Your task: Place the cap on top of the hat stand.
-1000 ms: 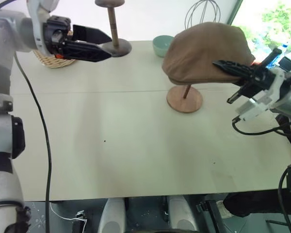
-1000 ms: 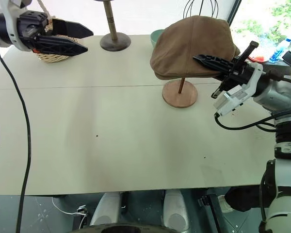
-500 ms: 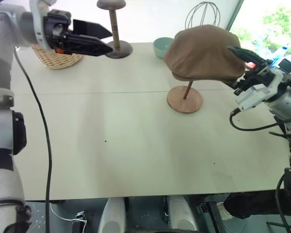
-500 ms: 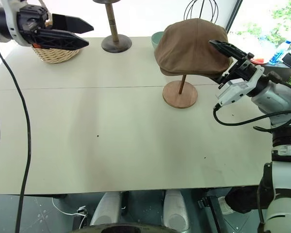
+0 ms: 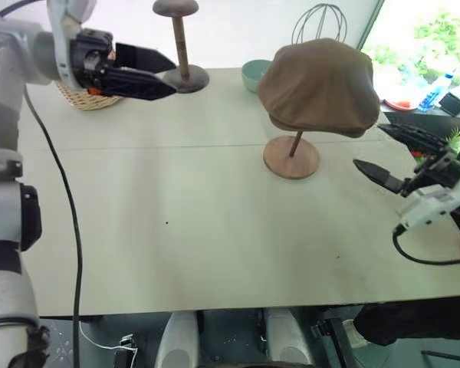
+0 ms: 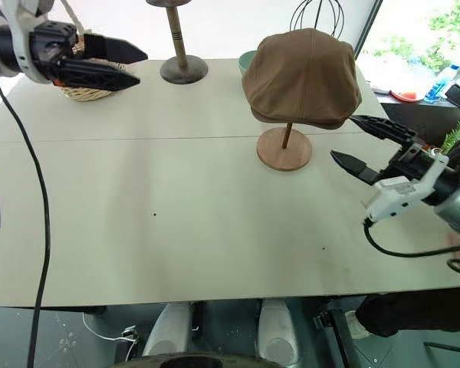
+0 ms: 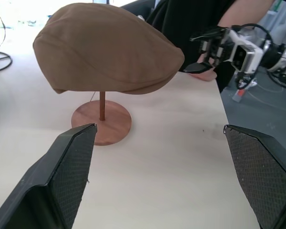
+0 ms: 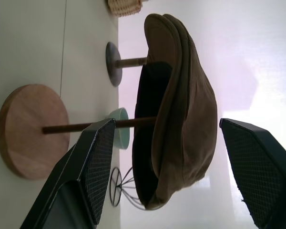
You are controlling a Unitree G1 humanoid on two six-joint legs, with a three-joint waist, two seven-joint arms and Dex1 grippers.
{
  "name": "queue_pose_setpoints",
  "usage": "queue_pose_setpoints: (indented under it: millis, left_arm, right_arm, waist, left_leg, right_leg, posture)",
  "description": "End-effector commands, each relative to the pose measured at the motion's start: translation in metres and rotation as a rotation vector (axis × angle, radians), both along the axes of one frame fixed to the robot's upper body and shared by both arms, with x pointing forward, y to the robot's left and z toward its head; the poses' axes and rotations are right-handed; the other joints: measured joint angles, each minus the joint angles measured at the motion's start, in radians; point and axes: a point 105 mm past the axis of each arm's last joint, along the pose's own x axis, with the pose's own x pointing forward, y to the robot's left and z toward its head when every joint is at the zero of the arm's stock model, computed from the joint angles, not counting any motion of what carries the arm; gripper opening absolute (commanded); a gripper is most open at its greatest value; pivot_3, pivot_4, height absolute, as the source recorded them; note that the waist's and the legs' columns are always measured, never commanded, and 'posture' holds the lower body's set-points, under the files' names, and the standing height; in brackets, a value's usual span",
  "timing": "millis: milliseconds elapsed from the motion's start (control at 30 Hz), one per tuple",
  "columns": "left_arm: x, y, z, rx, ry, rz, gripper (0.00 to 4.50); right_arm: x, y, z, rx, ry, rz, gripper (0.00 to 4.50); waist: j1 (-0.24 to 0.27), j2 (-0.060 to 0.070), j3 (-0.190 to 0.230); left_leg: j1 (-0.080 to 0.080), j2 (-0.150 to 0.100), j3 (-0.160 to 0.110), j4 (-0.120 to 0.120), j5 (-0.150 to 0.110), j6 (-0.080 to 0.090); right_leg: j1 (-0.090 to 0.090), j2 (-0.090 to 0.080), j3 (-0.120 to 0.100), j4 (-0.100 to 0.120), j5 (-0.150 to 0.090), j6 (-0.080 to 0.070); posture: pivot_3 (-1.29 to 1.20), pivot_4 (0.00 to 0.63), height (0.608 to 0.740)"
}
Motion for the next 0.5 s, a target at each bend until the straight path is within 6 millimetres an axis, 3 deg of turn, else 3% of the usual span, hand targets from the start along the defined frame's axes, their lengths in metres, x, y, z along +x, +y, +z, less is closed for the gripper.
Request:
queue_pose_setpoints:
  millis: [33, 100, 267, 367, 467, 500]
  left_arm:
    - [-0.005, 0.003, 0.014, -0.027, -0.058, -0.004, 4.5]
    - [-0.004, 0.003, 0.014, -0.029, -0.064, -0.002, 4.5]
    - [0.0, 0.0, 0.016, -0.038, -0.08, 0.0, 4.5]
    - [0.002, -0.002, 0.016, -0.039, -0.085, -0.002, 4.5]
    - [0.002, -0.004, 0.016, -0.036, -0.089, -0.01, 4.5]
    - [0.002, -0.004, 0.016, -0.033, -0.09, -0.013, 4.5]
  right_arm:
    - [-0.01, -0.009, 0.026, 0.016, 0.143, -0.095, 3.57]
    - [-0.014, -0.014, 0.04, 0.08, 0.251, -0.142, 3.57]
    - [-0.013, -0.02, 0.096, 0.419, 0.447, -0.137, 3.57]
    - [-0.015, -0.02, 0.111, 0.513, 0.607, -0.088, 3.57]
    - [-0.013, -0.023, 0.115, 0.591, 0.734, -0.076, 4.41]
    - [-0.011, -0.025, 0.114, 0.627, 0.786, -0.099, 4.47]
  waist:
    - [0.002, 0.0, 0.0]
    - [0.003, 0.0, 0.0]
    - [0.003, 0.0, 0.0]
    - [0.003, 0.0, 0.0]
    - [0.004, 0.0, 0.0]
    - [0.004, 0.0, 0.0]
  left_leg:
    - [0.0, 0.0, 0.0, 0.0, 0.0, 0.0]
    - [0.0, 0.0, 0.0, 0.0, 0.0, 0.0]
    - [0.0, 0.0, 0.0, 0.002, 0.0, 0.0]
    - [0.0, 0.0, 0.0, 0.001, 0.0, 0.0]
    - [-0.001, 0.0, 0.0, 0.0, -0.001, 0.0]
    - [-0.001, 0.0, 0.0, 0.0, -0.001, 0.001]
  right_leg:
    - [0.0, 0.0, 0.0, 0.0, 0.0, 0.0]
    - [0.001, 0.0, 0.0, 0.0, 0.0, 0.0]
    - [0.001, -0.001, 0.0, -0.001, 0.0, -0.002]
    - [0.001, 0.0, 0.0, -0.001, -0.001, -0.003]
    - [0.0, -0.001, -0.001, -0.002, -0.001, -0.004]
    - [0.0, -0.001, -0.001, -0.002, -0.001, -0.004]
  posture:
    - [0.0, 0.15, 0.728]
    - [0.0, 0.15, 0.728]
    - [0.0, 0.15, 0.728]
    - [0.0, 0.15, 0.728]
    - [0.0, 0.15, 0.728]
    - [0.0, 0.15, 0.728]
